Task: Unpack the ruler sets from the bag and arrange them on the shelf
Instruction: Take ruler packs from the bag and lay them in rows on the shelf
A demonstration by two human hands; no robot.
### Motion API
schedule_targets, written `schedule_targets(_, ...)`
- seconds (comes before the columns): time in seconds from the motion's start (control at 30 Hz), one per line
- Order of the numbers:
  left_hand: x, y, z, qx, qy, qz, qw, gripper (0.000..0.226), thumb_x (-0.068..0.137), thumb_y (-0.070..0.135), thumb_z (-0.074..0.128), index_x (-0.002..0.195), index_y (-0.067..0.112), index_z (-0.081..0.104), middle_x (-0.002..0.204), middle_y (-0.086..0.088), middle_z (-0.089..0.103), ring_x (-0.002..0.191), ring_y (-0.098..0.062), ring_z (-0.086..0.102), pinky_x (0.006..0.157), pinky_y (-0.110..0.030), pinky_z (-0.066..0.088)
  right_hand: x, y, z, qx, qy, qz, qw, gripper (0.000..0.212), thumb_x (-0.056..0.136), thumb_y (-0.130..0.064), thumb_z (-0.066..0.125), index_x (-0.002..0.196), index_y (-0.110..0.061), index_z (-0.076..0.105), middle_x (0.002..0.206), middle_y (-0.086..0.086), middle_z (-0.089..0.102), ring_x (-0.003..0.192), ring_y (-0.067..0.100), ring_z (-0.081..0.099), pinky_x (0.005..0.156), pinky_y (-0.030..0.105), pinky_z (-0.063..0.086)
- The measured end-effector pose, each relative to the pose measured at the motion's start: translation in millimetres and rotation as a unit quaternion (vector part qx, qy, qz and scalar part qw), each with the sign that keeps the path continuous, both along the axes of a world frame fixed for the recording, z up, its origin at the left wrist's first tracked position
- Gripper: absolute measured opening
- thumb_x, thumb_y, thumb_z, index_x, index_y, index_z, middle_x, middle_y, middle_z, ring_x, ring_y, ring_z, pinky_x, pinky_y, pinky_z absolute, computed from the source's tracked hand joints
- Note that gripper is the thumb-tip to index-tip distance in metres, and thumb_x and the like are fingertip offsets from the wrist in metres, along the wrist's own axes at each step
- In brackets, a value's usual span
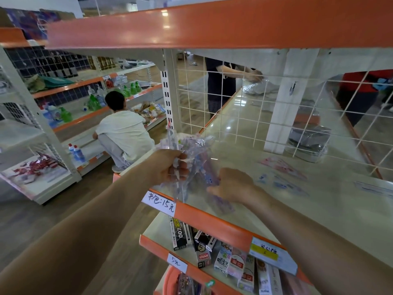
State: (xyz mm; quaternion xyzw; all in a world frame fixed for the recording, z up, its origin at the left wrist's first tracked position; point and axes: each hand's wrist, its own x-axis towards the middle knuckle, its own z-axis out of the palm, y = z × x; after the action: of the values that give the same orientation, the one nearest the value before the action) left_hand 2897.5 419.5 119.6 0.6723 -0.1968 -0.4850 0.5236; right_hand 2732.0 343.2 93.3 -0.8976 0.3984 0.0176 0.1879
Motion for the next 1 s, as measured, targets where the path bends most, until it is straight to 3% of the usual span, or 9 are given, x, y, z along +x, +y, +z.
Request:
schedule_targets(0.07,-1,1,-1,0.006,0.004,-0.004,1.000,0.028,0.100,0.019,0.039,0.078,0.010,0.054,0.050,-0.004,0.053,0.046,-0.021,0.056,0.064,-0.033,0.051,1,-5,-2,0.028,-0.015,-0.018,0.999,0.028,0.082,-0.041,0.062,0.094,-0.016,0.058,0.092,0.003,0.059,0.088,0.022,0.058,0.067,0.028,0.038)
schedule_targets(0.13,-2,-1,-1,0.009,0.010,-0.008,1.000,0.029,0.101,0.018,0.038,0.077,0.010,0.053,0.049,-0.005,0.052,0.047,-0.021,0.054,0.062,-0.031,0.050,-2,-12,-5,0.090,-0.065,-0.034,0.993,0.018,0.079,-0.030,0.065,0.078,-0.013,0.059,0.077,0.005,0.056,0.074,0.021,0.055,0.060,0.027,0.037)
schedule_targets(0.3,-5,-11,2,0.006,0.013,-0.009,1.000,0.022,0.099,0.013,0.040,0.082,0.007,0.053,0.057,-0.007,0.047,0.057,-0.023,0.047,0.062,-0.034,0.049,-25,-20,0,0.236,-0.219,-0.112,0.940,0.017,0.083,-0.007,0.061,0.066,-0.006,0.061,0.066,0.011,0.052,0.056,0.017,0.046,0.050,0.024,0.039)
schedule_targets(0.43,-10,-24,-3,0.018,-0.006,-0.008,1.000,0.016,0.096,0.012,0.046,0.085,0.008,0.056,0.060,-0.005,0.042,0.047,-0.018,0.042,0.049,-0.026,0.044,-53,-24,15,0.277,-0.250,-0.118,0.920,0.012,0.088,-0.010,0.057,0.080,-0.007,0.067,0.065,0.006,0.067,0.060,0.018,0.060,0.053,0.022,0.046)
schedule_targets(0.53,-20,-36,-5,0.009,-0.026,-0.031,0.999,0.021,0.096,0.028,0.052,0.083,0.012,0.057,0.058,0.000,0.041,0.038,-0.010,0.037,0.037,-0.015,0.032,-79,-30,26,0.304,-0.246,-0.101,0.915,0.012,0.094,-0.014,0.055,0.096,-0.009,0.065,0.076,0.004,0.073,0.064,0.012,0.066,0.056,0.021,0.050)
schedule_targets(0.6,-32,-44,-4,-0.012,-0.026,-0.059,0.998,0.028,0.094,0.038,0.054,0.083,0.012,0.057,0.059,0.001,0.042,0.041,-0.009,0.035,0.036,-0.015,0.029,-96,-35,31,0.285,-0.241,-0.092,0.923,0.010,0.094,-0.015,0.056,0.097,-0.012,0.065,0.079,0.004,0.073,0.065,0.010,0.067,0.061,0.022,0.051)
schedule_targets(0.77,-76,-64,8,-0.075,0.022,-0.135,0.988,0.032,0.094,0.041,0.050,0.087,0.012,0.058,0.063,0.001,0.048,0.042,-0.008,0.034,0.036,-0.016,0.026,-146,-50,36,0.234,-0.251,-0.124,0.931,0.012,0.093,-0.012,0.057,0.095,-0.007,0.068,0.073,0.000,0.069,0.063,0.010,0.063,0.065,0.024,0.049)
schedule_targets(0.87,-109,-80,11,-0.075,-0.031,-0.169,0.982,0.014,0.091,0.025,0.060,0.085,0.012,0.060,0.065,0.001,0.055,0.041,-0.006,0.037,0.036,-0.015,0.026,-179,-57,36,0.185,-0.247,-0.153,0.939,0.015,0.093,-0.011,0.057,0.100,-0.005,0.068,0.076,0.005,0.067,0.062,0.009,0.059,0.061,0.019,0.048)
schedule_targets(1.0,-159,-100,9,-0.052,-0.035,-0.180,0.982,0.012,0.089,0.010,0.061,0.077,0.008,0.060,0.058,-0.002,0.062,0.035,-0.005,0.040,0.034,-0.013,0.027,-218,-56,33,0.045,-0.229,-0.163,0.959,0.022,0.087,-0.025,0.067,0.109,-0.023,0.063,0.090,-0.007,0.063,0.080,0.010,0.060,0.068,0.021,0.048)
